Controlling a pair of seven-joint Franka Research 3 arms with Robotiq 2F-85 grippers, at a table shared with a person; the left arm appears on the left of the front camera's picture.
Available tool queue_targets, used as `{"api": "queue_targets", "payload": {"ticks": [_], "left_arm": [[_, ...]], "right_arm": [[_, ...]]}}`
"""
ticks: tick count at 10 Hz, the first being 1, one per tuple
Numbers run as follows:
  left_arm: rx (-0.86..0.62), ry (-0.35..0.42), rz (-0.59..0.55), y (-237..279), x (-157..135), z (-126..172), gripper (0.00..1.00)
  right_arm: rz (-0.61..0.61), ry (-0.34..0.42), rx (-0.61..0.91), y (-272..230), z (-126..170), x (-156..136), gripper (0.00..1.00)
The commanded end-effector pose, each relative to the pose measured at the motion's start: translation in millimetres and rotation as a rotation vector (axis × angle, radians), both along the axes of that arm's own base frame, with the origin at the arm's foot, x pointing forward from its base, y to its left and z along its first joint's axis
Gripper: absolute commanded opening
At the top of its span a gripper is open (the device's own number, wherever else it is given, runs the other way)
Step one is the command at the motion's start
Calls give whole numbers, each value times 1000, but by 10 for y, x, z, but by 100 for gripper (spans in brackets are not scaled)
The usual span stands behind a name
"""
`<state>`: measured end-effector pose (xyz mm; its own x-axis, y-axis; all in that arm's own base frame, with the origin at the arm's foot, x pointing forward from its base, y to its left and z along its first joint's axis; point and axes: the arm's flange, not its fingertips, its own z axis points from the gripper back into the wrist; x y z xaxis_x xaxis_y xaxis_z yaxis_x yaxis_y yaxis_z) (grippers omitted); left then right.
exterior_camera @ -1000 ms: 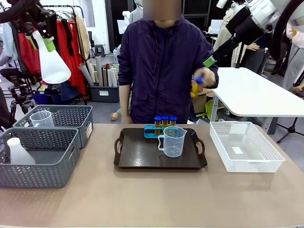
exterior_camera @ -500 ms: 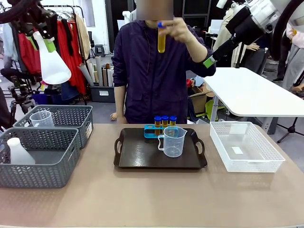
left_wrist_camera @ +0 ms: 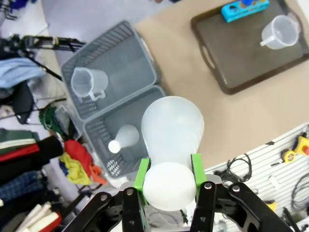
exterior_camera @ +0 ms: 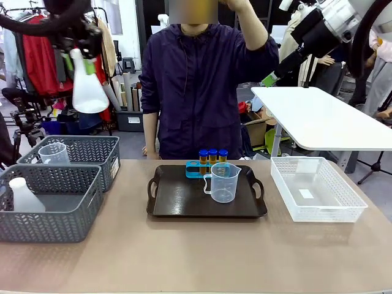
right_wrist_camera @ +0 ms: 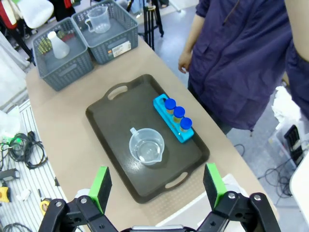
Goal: Prepare the laboratory tools.
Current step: Pick up one Small flask and place it on the Handle tray.
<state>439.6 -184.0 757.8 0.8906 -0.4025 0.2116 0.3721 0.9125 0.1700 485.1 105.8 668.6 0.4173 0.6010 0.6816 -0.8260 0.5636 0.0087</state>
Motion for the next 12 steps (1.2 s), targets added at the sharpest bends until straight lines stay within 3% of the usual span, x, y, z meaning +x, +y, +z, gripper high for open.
{"api": "queue_targets", "payload": {"ticks": [1,8,12], "left_arm": [[53,14,-41,-309,261,-14,0],[13,-10,-169,-1098,736,-990,0],[-31,57,-221,-1357,824,-1577,0]], "right_arm": [[3,-1,5,-8,10,0,100],[3,-1,5,-8,10,0,100],[3,-1,5,-8,10,0,100]]}}
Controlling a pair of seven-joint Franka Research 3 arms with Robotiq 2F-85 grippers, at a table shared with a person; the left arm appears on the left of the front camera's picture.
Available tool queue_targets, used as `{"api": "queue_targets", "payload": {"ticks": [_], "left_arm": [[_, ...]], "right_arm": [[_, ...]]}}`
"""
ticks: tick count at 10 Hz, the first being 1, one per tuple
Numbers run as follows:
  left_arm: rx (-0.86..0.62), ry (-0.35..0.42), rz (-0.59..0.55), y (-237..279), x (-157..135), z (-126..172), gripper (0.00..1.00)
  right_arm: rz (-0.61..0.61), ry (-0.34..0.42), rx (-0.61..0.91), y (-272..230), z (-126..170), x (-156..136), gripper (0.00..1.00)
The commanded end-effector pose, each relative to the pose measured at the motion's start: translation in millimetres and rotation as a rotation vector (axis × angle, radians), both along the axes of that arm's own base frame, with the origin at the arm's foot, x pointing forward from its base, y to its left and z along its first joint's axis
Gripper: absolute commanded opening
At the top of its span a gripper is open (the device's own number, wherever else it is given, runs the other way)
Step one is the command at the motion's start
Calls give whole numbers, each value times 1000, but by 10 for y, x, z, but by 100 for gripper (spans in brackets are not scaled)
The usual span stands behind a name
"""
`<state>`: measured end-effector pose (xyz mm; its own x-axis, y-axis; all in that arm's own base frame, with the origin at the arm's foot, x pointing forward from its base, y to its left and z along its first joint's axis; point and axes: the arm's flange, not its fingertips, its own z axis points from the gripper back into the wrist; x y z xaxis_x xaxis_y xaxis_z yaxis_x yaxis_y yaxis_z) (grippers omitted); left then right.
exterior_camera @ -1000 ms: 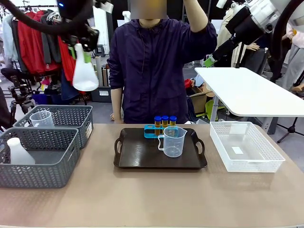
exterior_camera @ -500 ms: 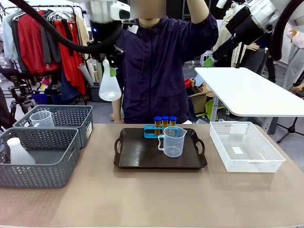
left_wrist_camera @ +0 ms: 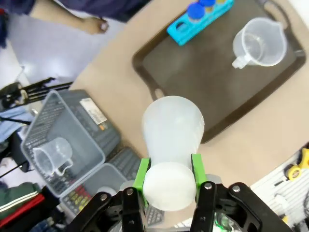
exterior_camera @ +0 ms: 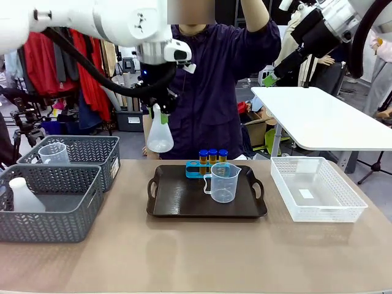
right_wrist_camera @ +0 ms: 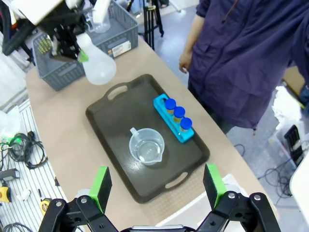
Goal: Prepare the laboratory tools.
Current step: Pick up one Small flask and place it on the Handle tray.
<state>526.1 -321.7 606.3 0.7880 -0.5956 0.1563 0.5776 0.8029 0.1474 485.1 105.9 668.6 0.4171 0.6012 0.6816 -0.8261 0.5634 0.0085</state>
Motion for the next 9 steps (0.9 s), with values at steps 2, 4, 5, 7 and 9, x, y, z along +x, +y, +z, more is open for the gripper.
{"api": "queue_targets", "payload": {"ticks": [2,4,5,7,9], "left_arm": [[-62,37,-17,-83,-72,-332,0],[-64,97,-32,-120,-109,-554,0],[-75,110,-36,-151,-138,-645,0],[-77,135,-39,-206,-150,-871,0],[-81,154,-35,-209,-156,-982,0]], "right_arm": [[3,-1,6,-9,10,0,100],[3,-1,6,-9,10,0,100],[3,-1,6,-9,10,0,100],[3,-1,6,-9,10,0,100],[3,-1,6,-9,10,0,100]]}}
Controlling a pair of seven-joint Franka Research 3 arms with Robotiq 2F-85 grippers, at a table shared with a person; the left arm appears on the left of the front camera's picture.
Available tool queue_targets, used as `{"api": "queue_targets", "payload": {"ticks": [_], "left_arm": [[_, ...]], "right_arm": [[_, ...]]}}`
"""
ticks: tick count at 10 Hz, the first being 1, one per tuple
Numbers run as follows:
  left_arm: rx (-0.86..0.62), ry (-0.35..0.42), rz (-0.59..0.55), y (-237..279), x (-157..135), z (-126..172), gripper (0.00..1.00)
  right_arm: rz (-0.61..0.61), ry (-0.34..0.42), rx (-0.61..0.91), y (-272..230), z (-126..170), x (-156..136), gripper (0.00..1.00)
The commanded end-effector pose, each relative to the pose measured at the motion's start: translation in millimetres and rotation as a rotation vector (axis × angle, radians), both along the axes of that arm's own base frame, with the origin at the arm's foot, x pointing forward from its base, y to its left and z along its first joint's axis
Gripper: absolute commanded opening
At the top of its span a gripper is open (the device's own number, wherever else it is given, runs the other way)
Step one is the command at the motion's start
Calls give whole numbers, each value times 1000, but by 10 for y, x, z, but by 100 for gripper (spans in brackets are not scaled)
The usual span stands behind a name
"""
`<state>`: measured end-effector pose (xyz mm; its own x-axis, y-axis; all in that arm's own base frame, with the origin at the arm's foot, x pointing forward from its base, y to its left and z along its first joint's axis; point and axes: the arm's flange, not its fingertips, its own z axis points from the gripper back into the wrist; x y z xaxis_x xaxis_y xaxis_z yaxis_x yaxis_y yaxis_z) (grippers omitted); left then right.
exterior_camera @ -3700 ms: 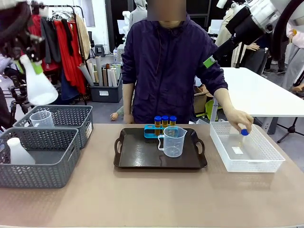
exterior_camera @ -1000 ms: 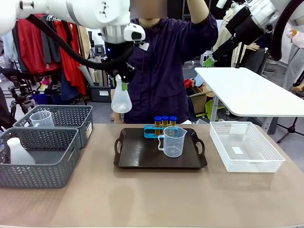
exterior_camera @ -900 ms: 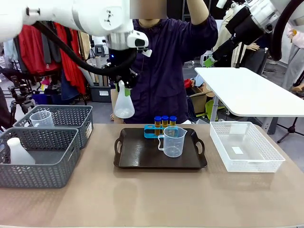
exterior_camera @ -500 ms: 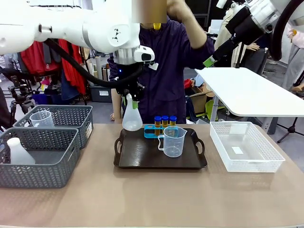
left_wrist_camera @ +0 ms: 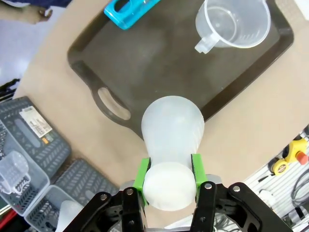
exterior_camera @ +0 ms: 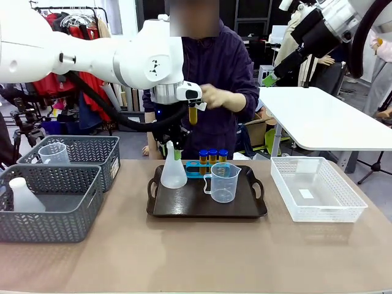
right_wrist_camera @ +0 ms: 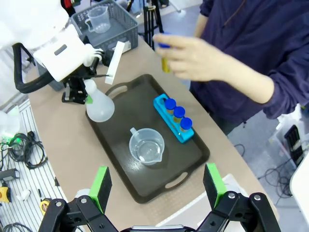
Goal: Prepare the laboratory tools.
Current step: Pick up one Small flask and place it on the Handle tray.
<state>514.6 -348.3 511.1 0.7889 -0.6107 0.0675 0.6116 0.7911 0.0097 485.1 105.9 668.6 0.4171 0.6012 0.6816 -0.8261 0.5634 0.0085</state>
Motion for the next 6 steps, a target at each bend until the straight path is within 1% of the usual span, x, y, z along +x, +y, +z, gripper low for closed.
{"api": "queue_targets", "payload": {"ticks": [1,4,6], "left_arm": [[-27,4,1,67,-31,-50,0],[-16,0,15,115,-35,-25,0],[-20,-5,34,212,-11,45,0]], "right_arm": [[3,-1,6,-9,10,0,100],[3,-1,6,-9,10,0,100],[3,-1,6,-9,10,0,100]]}}
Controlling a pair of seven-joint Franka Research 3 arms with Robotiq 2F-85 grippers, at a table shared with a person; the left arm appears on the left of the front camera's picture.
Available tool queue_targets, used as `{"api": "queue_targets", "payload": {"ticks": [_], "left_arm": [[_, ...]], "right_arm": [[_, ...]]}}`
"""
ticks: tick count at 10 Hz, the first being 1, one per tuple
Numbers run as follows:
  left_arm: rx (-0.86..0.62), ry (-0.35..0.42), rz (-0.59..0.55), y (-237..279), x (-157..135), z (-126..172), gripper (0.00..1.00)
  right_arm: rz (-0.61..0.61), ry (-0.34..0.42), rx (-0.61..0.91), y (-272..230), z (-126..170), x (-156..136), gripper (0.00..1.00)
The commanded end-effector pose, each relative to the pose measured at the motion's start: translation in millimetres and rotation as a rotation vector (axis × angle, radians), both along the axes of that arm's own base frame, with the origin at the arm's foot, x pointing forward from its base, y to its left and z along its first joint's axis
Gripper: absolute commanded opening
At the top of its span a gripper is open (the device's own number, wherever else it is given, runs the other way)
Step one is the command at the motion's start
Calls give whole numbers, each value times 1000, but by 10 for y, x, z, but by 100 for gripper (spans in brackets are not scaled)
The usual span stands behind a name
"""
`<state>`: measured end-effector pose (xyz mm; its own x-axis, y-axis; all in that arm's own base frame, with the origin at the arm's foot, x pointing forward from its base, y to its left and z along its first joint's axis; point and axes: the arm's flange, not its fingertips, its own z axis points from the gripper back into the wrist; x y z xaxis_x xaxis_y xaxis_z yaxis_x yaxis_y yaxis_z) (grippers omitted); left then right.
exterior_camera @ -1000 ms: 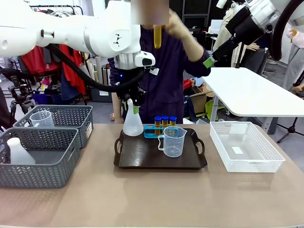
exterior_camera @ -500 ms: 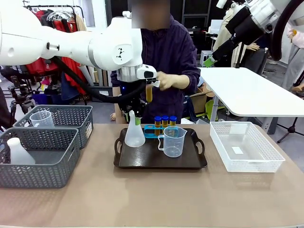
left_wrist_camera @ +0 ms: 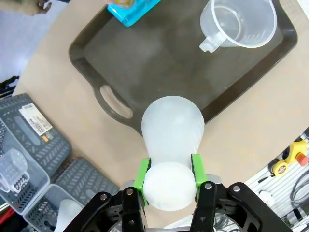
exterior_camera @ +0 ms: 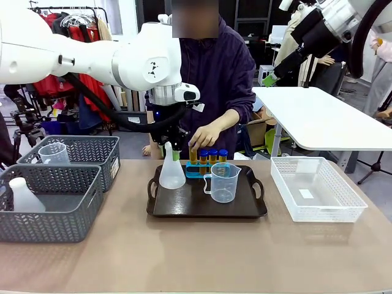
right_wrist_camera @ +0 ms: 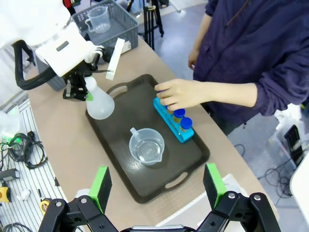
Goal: Prepare the laboratory tools.
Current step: Pick up one Small flask and place it on the Handle tray.
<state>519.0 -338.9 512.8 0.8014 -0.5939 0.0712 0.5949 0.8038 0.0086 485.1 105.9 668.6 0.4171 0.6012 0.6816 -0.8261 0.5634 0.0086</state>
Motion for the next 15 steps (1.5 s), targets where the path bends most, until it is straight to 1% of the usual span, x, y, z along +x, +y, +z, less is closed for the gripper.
{"api": "queue_targets", "payload": {"ticks": [1,4,5,12,13,14,15], "left_arm": [[-27,-3,18,162,-46,84,0],[-43,20,49,256,-40,201,0],[-18,-13,31,148,28,158,0],[-18,-13,31,148,28,158,0],[-21,0,29,116,26,145,0],[5,118,51,97,129,19,0],[-4,125,24,33,193,-79,0]], "right_arm": [[3,-1,6,-9,10,0,100],[3,-1,6,-9,10,0,100],[3,-1,6,-9,10,0,100],[3,-1,6,-9,10,0,100],[3,-1,6,-9,10,0,100],[3,-1,6,-9,10,0,100],[3,-1,6,-9,10,0,100]]}}
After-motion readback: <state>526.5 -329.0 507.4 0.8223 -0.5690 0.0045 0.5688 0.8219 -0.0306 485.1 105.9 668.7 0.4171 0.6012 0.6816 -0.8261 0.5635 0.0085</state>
